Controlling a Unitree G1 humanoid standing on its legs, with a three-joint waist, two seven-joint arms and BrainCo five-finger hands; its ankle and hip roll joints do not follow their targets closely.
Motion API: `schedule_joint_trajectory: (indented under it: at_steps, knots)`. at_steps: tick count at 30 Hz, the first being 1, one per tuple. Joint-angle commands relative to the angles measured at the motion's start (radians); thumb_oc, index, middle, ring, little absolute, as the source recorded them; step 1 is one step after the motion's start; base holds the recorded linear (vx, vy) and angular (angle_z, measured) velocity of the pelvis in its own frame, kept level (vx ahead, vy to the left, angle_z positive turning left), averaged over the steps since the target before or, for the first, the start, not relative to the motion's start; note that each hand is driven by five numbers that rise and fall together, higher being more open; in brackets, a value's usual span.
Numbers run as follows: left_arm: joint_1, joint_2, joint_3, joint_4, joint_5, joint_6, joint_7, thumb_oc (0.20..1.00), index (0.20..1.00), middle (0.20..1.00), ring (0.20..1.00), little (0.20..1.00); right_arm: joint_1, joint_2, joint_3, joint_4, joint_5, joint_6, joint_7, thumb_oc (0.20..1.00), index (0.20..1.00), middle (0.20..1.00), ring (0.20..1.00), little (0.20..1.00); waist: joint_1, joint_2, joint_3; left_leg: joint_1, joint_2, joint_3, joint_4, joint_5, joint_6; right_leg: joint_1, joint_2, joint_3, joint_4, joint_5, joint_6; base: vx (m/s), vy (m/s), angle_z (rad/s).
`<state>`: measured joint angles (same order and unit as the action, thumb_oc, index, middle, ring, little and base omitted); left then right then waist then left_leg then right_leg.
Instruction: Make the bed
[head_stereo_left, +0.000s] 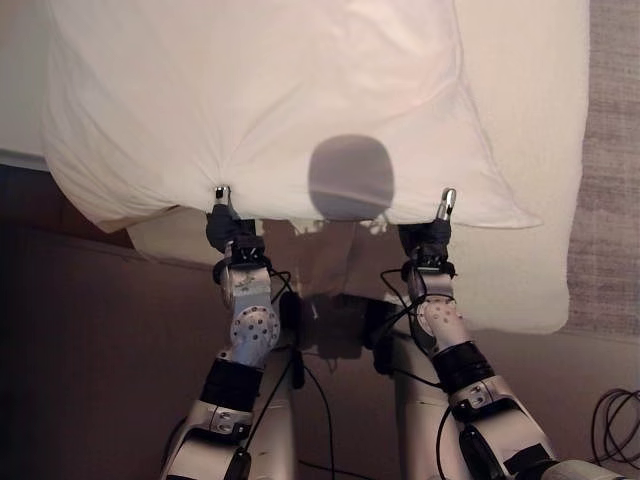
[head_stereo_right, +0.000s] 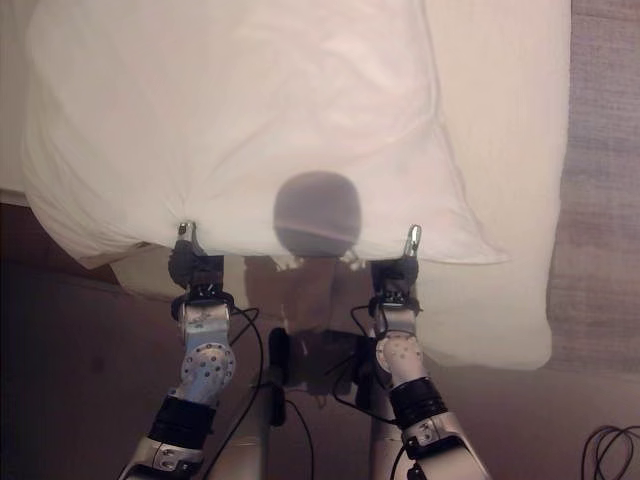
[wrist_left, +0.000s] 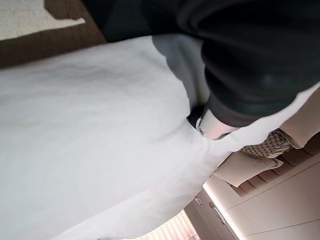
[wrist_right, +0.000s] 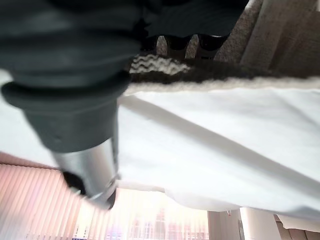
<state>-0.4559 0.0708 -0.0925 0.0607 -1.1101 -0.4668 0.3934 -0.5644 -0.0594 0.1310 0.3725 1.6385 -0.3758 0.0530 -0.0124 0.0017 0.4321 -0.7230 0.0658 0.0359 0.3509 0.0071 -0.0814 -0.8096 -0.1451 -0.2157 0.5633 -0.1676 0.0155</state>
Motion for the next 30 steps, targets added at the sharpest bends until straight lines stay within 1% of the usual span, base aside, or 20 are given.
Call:
schedule_joint_trajectory:
  at_steps: [1, 4, 8, 13, 14, 15, 16, 18, 19, 20, 21, 22, 23, 24, 25, 26, 27, 28, 29, 30]
  knots:
    - [0.039, 0.071, 0.138, -0.128, 0.115, -0.101, -0.004, 0.200, 0.200, 0.200, 0.200, 0.200, 0.046, -0.065, -0.099, -0.077, -0.012, -0.089, 0.011, 0.200, 0.200, 0.200, 0.200, 0.200, -0.008, 0.048, -0.071, -0.028, -0.069, 0.030, 0.036, -0.055, 0.090, 0.050, 0.068, 0.049, -0.141, 0.128, 0.051, 0.00, 0.000, 0.00]
    - [0.036, 0.069, 0.140, -0.125, 0.117, -0.101, -0.001, 0.200, 0.200, 0.200, 0.200, 0.200, 0.050, -0.067, -0.100, -0.083, -0.009, -0.091, 0.015, 0.200, 0.200, 0.200, 0.200, 0.200, -0.009, 0.053, -0.073, -0.017, -0.068, 0.028, 0.014, -0.046, 0.087, 0.056, 0.069, 0.049, -0.150, 0.128, 0.053, 0.01, -0.022, -0.03]
    - [0.032, 0.068, 0.138, -0.120, 0.109, -0.107, 0.000, 0.200, 0.200, 0.200, 0.200, 0.200, 0.067, -0.066, -0.109, -0.121, -0.022, -0.101, 0.027, 0.200, 0.200, 0.200, 0.200, 0.200, -0.010, 0.070, -0.076, 0.022, -0.070, 0.024, -0.039, -0.013, 0.074, 0.087, 0.073, 0.047, -0.175, 0.128, 0.051, 0.01, -0.063, -0.03]
    - [0.068, 0.052, 0.119, -0.137, 0.092, -0.092, -0.018, 0.200, 0.200, 0.200, 0.200, 0.200, 0.113, -0.066, -0.108, -0.169, -0.029, -0.098, 0.049, 0.200, 0.200, 0.200, 0.200, 0.200, -0.019, 0.088, -0.071, 0.071, -0.069, 0.030, -0.062, -0.007, 0.066, 0.127, 0.079, 0.055, -0.179, 0.117, 0.048, 0.00, -0.076, 0.02]
    - [0.070, 0.046, 0.115, -0.134, 0.086, -0.091, -0.023, 0.200, 0.200, 0.200, 0.200, 0.200, 0.126, -0.069, -0.118, -0.188, -0.028, -0.100, 0.054, 0.200, 0.200, 0.200, 0.200, 0.200, -0.026, 0.089, -0.065, 0.069, -0.062, 0.036, -0.037, -0.002, 0.050, 0.153, 0.077, 0.054, -0.192, 0.115, 0.044, -0.02, -0.126, -0.01]
    - [0.068, 0.043, 0.105, -0.133, 0.084, -0.089, -0.030, 0.200, 0.200, 0.200, 0.200, 0.200, 0.135, -0.071, -0.126, -0.209, -0.030, -0.108, 0.062, 0.200, 0.200, 0.200, 0.200, 0.200, -0.033, 0.087, -0.053, 0.059, -0.054, 0.047, 0.033, 0.004, 0.028, 0.169, 0.075, 0.053, -0.189, 0.108, 0.035, -0.03, -0.104, 0.03]
    - [0.070, 0.040, 0.101, -0.129, 0.085, -0.088, -0.036, 0.200, 0.200, 0.200, 0.200, 0.200, 0.140, -0.072, -0.129, -0.223, -0.030, -0.109, 0.073, 0.200, 0.200, 0.200, 0.200, 0.200, -0.034, 0.085, -0.044, 0.054, -0.048, 0.045, 0.076, 0.013, 0.016, 0.179, 0.076, 0.054, -0.184, 0.103, 0.030, -0.02, -0.026, 0.13]
    - [0.079, 0.026, 0.098, -0.131, 0.083, -0.093, -0.046, 0.200, 0.200, 0.200, 0.200, 0.200, 0.154, -0.075, -0.116, -0.232, -0.034, -0.104, 0.084, 0.200, 0.200, 0.200, 0.200, 0.200, -0.022, 0.070, -0.031, 0.060, -0.072, -0.020, 0.129, 0.028, 0.000, 0.185, 0.087, 0.082, -0.161, 0.105, 0.023, 0.00, 0.020, 0.07]
    - [0.087, 0.022, 0.103, -0.130, 0.079, -0.097, -0.045, 0.200, 0.200, 0.200, 0.200, 0.200, 0.169, -0.067, -0.117, -0.242, -0.023, -0.116, 0.092, 0.200, 0.200, 0.200, 0.200, 0.200, -0.034, 0.056, -0.030, 0.081, -0.039, -0.017, 0.109, 0.012, 0.013, 0.190, 0.083, 0.091, -0.155, 0.093, 0.020, 0.02, 0.004, -0.13]
    - [0.095, 0.021, 0.106, -0.136, 0.081, -0.095, -0.051, 0.200, 0.200, 0.200, 0.200, 0.200, 0.178, -0.071, -0.116, -0.245, -0.019, -0.117, 0.100, 0.200, 0.200, 0.200, 0.200, 0.200, -0.045, 0.040, -0.028, 0.101, 0.006, -0.030, 0.085, 0.007, 0.016, 0.195, 0.081, 0.103, -0.149, 0.082, 0.022, 0.04, 0.053, -0.23]
    - [0.104, 0.023, 0.108, -0.144, 0.087, -0.094, -0.056, 0.200, 0.200, 0.200, 0.200, 0.200, 0.185, -0.077, -0.112, -0.251, -0.016, -0.115, 0.108, 0.200, 0.200, 0.200, 0.200, 0.200, -0.052, 0.024, -0.029, 0.130, 0.065, -0.060, 0.016, 0.023, 0.019, 0.200, 0.080, 0.125, -0.149, 0.079, 0.027, 0.09, 0.284, -0.21]
    - [0.114, 0.033, 0.107, -0.159, 0.099, -0.098, -0.052, 0.200, 0.200, 0.200, 0.200, 0.200, 0.207, -0.069, -0.104, -0.268, -0.012, -0.115, 0.114, 0.200, 0.200, 0.200, 0.200, 0.200, -0.056, 0.007, -0.025, 0.215, 0.149, -0.112, -0.160, 0.096, 0.004, 0.197, 0.080, 0.176, -0.141, 0.080, 0.042, 0.08, 0.413, -0.13]
    - [0.112, 0.038, 0.108, -0.167, 0.104, -0.103, -0.050, 0.200, 0.200, 0.200, 0.200, 0.200, 0.213, -0.070, -0.105, -0.270, -0.007, -0.118, 0.114, 0.200, 0.200, 0.200, 0.200, 0.200, -0.059, 0.003, -0.017, 0.247, 0.195, -0.125, -0.239, 0.152, -0.017, 0.188, 0.074, 0.204, -0.125, 0.078, 0.054, 0.05, 0.342, -0.12]
    - [0.112, 0.038, 0.108, -0.168, 0.105, -0.102, -0.049, 0.200, 0.200, 0.200, 0.200, 0.200, 0.212, -0.070, -0.106, -0.270, -0.006, -0.118, 0.114, 0.200, 0.200, 0.200, 0.200, 0.200, -0.056, 0.001, -0.017, 0.253, 0.198, -0.120, -0.256, 0.165, -0.019, 0.184, 0.077, 0.207, -0.127, 0.084, 0.052, 0.02, 0.458, -0.20]
    - [0.104, 0.047, 0.104, -0.156, 0.093, -0.104, -0.052, 0.200, 0.200, 0.200, 0.200, 0.200, 0.238, -0.076, -0.107, -0.285, 0.008, -0.117, 0.120, 0.200, 0.200, 0.200, 0.200, 0.200, -0.056, 0.002, -0.015, 0.268, 0.256, -0.141, -0.365, 0.242, -0.060, 0.163, 0.063, 0.251, -0.113, 0.082, 0.083, 0.04, 0.464, -0.28]
    - [0.107, 0.050, 0.104, -0.149, 0.089, -0.102, -0.058, 0.200, 0.200, 0.200, 0.200, 0.200, 0.248, -0.074, -0.107, -0.287, 0.013, -0.111, 0.126, 0.200, 0.200, 0.200, 0.200, 0.200, -0.047, 0.005, -0.020, 0.279, 0.258, -0.168, -0.392, 0.251, -0.072, 0.152, 0.063, 0.268, -0.112, 0.082, 0.091, 0.05, 0.469, -0.34]
    - [0.108, 0.050, 0.103, -0.148, 0.087, -0.102, -0.059, 0.200, 0.200, 0.200, 0.200, 0.200, 0.249, -0.075, -0.107, -0.287, 0.014, -0.110, 0.128, 0.200, 0.200, 0.200, 0.200, 0.200, -0.045, 0.005, -0.022, 0.282, 0.260, -0.165, -0.400, 0.255, -0.074, 0.150, 0.065, 0.269, -0.112, 0.082, 0.091, 0.05, 0.334, -0.59]
    - [0.110, 0.056, 0.105, -0.141, 0.085, -0.099, -0.061, 0.200, 0.200, 0.200, 0.200, 0.200, 0.260, -0.073, -0.100, -0.284, 0.015, -0.104, 0.132, 0.200, 0.200, 0.200, 0.200, 0.200, -0.034, 0.006, -0.024, 0.278, 0.250, -0.204, -0.385, 0.262, -0.084, 0.144, 0.065, 0.295, -0.118, 0.098, 0.107, 0.06, 0.502, -0.80]
    - [0.113, 0.066, 0.102, -0.133, 0.069, -0.087, -0.075, 0.200, 0.200, 0.200, 0.200, 0.200, 0.286, -0.087, -0.107, -0.307, 0.009, -0.096, 0.135, 0.200, 0.200, 0.200, 0.200, 0.200, -0.054, 0.000, -0.018, 0.261, 0.231, -0.149, -0.262, 0.151, -0.065, 0.150, 0.017, 0.313, -0.125, 0.118, 0.135, 0.05, 0.506, -0.74]
    - [0.113, 0.066, 0.102, -0.133, 0.069, -0.087, -0.075, 0.200, 0.200, 0.200, 0.200, 0.200, 0.286, -0.087, -0.107, -0.307, 0.009, -0.096, 0.135, 0.200, 0.200, 0.200, 0.200, 0.200, -0.054, -0.001, -0.019, 0.258, 0.231, -0.149, -0.260, 0.150, -0.065, 0.148, 0.017, 0.313, -0.126, 0.119, 0.135, 0.06, 0.550, -0.36]
